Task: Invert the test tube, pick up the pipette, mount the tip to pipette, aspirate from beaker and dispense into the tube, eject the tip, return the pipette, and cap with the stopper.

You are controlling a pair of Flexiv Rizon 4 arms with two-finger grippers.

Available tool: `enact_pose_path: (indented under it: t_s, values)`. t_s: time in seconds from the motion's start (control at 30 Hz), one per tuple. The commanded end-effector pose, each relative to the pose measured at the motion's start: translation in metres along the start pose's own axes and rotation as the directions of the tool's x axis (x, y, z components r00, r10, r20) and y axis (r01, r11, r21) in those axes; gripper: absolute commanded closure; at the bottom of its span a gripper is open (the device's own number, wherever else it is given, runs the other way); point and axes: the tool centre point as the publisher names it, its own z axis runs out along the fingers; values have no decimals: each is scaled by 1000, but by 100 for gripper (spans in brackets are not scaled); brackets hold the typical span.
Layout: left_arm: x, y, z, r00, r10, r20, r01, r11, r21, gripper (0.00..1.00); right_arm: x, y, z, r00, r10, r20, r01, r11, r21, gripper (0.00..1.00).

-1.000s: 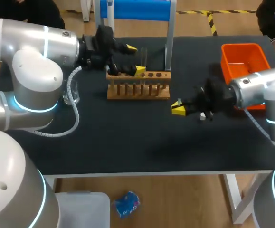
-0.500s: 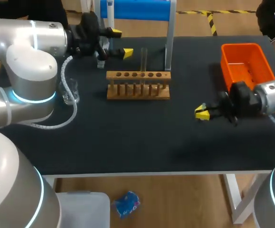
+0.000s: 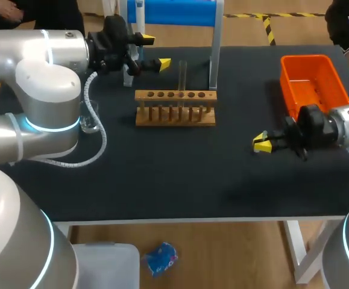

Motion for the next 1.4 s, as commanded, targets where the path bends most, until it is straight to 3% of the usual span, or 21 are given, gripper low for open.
enact_pose_path:
  t_s: [0.03, 0.37, 0.57, 0.67, 1.23, 1.4]
  values:
    - [-12, 3, 2, 998, -2, 59, 2, 1000, 3, 0, 0, 0, 0, 1000, -1, -1, 1, 1000, 0, 100]
    - [-78, 10, 12, 942, -81, 325, 74, 997, 33, 0, 0, 0, 0, 1000, -1, -1, 1, 1000, 0, 100]
    - [-108, 17, 19, 879, -106, 465, 109, 994, 21, 0, 0, 0, 0, 1000, -1, -1, 1, 1000, 0, 100]
    - [-122, 27, 19, 816, -137, 562, 179, 984, -20, 0, 0, 0, 0, 1000, -1, -1, 1, 1000, 0, 100]
    - [-122, 27, 19, 816, -137, 562, 179, 984, -20, 0, 0, 0, 0, 1000, -1, -1, 1, 1000, 0, 100]
    - [-134, 27, 28, 772, -157, 616, 216, 976, -21, 0, 0, 0, 0, 1000, -1, -1, 1, 1000, 0, 100]
